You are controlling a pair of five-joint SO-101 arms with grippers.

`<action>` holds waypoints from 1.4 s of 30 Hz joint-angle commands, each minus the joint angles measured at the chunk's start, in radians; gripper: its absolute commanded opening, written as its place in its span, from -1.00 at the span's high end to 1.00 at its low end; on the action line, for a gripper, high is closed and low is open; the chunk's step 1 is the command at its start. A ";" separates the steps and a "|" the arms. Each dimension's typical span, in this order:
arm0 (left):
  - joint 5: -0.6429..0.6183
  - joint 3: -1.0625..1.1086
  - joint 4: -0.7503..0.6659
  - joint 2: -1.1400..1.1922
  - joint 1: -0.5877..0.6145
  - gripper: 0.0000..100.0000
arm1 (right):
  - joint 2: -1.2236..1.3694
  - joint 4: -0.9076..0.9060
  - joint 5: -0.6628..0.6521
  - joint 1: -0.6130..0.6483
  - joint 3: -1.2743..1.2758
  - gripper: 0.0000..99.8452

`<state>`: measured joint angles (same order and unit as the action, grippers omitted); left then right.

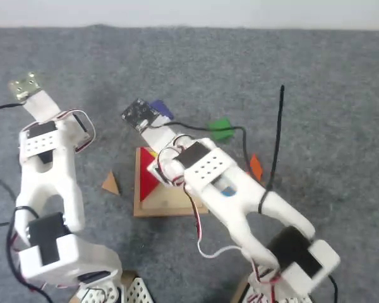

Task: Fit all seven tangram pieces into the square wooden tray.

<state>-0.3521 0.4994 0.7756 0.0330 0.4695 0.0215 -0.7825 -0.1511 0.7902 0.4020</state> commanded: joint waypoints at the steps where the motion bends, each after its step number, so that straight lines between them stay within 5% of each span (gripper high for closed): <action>1: -0.009 -0.048 -0.021 -0.008 0.002 0.98 | 0.059 0.084 -0.020 -0.018 -0.038 0.99; 25: -0.003 -0.048 -0.021 -0.006 0.000 0.98 | 0.108 -0.185 -0.265 0.038 -0.140 0.99; 42: -0.002 -0.048 -0.023 -0.008 0.003 0.98 | 0.194 0.076 -0.025 -0.004 -0.164 0.98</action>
<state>-0.3521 0.4994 0.7756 0.0330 0.4695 0.2194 -0.7580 -0.1987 0.8025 0.2961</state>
